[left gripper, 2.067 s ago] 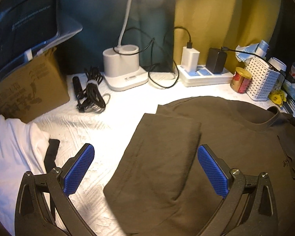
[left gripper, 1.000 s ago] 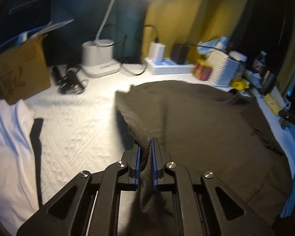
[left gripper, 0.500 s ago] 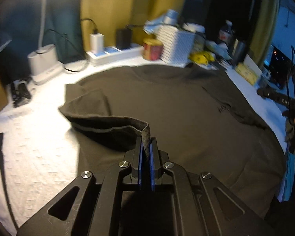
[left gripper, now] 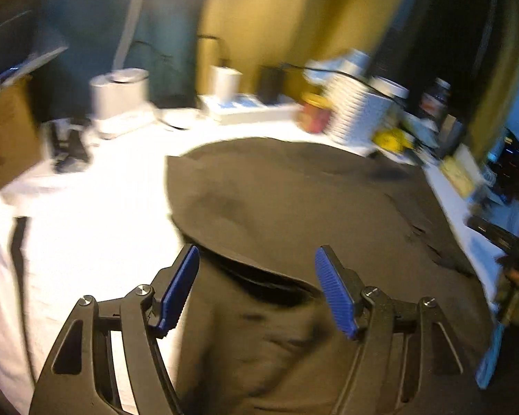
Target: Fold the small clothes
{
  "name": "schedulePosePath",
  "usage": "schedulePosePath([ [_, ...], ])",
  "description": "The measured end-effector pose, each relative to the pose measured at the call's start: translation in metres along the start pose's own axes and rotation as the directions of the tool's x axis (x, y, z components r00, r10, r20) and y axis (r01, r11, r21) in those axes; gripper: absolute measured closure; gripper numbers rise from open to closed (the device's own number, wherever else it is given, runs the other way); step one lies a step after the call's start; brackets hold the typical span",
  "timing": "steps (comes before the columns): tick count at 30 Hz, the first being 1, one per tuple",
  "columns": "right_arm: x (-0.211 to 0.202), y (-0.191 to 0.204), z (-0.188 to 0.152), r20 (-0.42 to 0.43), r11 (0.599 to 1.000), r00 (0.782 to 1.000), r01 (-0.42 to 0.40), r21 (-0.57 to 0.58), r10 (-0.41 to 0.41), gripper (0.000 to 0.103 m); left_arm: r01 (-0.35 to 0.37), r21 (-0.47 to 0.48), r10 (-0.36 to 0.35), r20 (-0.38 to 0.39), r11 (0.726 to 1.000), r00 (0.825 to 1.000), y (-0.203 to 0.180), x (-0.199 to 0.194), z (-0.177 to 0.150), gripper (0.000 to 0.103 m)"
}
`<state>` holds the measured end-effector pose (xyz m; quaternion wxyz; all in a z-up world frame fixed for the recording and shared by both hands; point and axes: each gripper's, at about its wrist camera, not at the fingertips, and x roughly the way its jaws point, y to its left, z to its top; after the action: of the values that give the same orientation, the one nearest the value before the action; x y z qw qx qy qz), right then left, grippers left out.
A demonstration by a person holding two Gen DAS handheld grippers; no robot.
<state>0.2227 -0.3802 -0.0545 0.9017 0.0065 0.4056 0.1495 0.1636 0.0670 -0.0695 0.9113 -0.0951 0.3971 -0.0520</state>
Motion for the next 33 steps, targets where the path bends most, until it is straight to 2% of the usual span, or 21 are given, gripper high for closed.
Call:
schedulePosePath([
  [3,0.004,0.000,0.002,-0.001,1.000,1.000,-0.004,0.000,0.004,0.063,-0.039,-0.031,0.039,0.004,0.999,0.999,0.018,0.009,0.009,0.033],
  [6,0.007,0.002,0.004,-0.003,1.000,1.000,-0.009,-0.003,0.009,0.063,-0.047,-0.015,0.047,-0.006,0.999,0.999,0.026,0.022,0.013,0.034],
  [7,0.008,0.003,0.004,-0.004,1.000,1.000,-0.011,-0.004,0.011,0.063,-0.041,-0.003,0.041,-0.008,0.999,0.999,0.025,0.028,0.015,0.038],
  [8,0.009,0.003,0.005,-0.007,1.000,1.000,-0.011,-0.005,0.011,0.063,-0.037,0.011,0.037,-0.017,0.999,0.999,0.025,0.035,0.017,0.049],
  [9,0.011,0.004,0.005,-0.010,1.000,1.000,-0.011,-0.005,0.011,0.063,-0.036,0.017,0.036,-0.031,0.999,0.999,0.024,0.040,0.017,0.053],
  [11,0.013,0.004,0.006,-0.015,1.000,1.000,-0.009,-0.002,0.009,0.063,-0.024,0.016,0.025,-0.060,1.000,0.998,0.025,0.051,0.017,0.077],
  [13,0.016,0.003,0.007,-0.017,1.000,1.000,-0.010,-0.001,0.010,0.063,-0.012,0.025,0.013,-0.075,1.000,0.997,0.022,0.057,0.017,0.091],
  [14,0.017,0.003,0.007,-0.020,1.000,1.000,-0.010,0.000,0.010,0.063,-0.008,0.031,0.010,-0.072,0.999,0.997,0.019,0.058,0.018,0.094],
  [17,0.019,0.002,0.008,-0.028,1.000,1.000,-0.008,-0.001,0.008,0.063,0.024,0.057,-0.021,-0.055,0.998,0.998,0.008,0.055,0.022,0.096],
  [21,0.021,0.002,0.008,-0.032,1.000,0.999,-0.006,0.001,0.006,0.063,0.105,0.090,-0.100,-0.050,0.990,0.994,-0.014,0.055,0.028,0.097],
  [25,0.021,0.003,0.007,-0.030,1.000,1.000,-0.008,0.000,0.008,0.063,0.190,0.122,-0.174,-0.135,0.974,0.975,-0.042,0.069,0.030,0.095],
  [27,0.021,0.003,0.007,-0.030,1.000,1.000,-0.008,0.001,0.008,0.063,0.200,0.141,-0.178,-0.156,0.970,0.972,-0.053,0.071,0.027,0.078],
  [28,0.021,0.003,0.007,-0.029,1.000,1.000,-0.007,0.001,0.007,0.063,0.215,0.142,-0.191,-0.164,0.966,0.968,-0.058,0.068,0.024,0.053],
  [29,0.020,0.003,0.007,-0.028,1.000,1.000,-0.007,0.001,0.007,0.063,0.231,0.139,-0.207,-0.170,0.963,0.964,-0.061,0.065,0.022,0.035],
  [31,0.018,0.004,0.006,-0.025,1.000,1.000,-0.006,0.001,0.006,0.063,0.249,0.138,-0.225,-0.170,0.959,0.959,-0.063,0.056,0.017,0.033],
  [33,0.017,0.004,0.004,-0.026,1.000,1.000,-0.006,0.001,0.006,0.063,0.236,0.155,-0.208,-0.176,0.959,0.962,-0.063,0.047,0.012,0.033],
])
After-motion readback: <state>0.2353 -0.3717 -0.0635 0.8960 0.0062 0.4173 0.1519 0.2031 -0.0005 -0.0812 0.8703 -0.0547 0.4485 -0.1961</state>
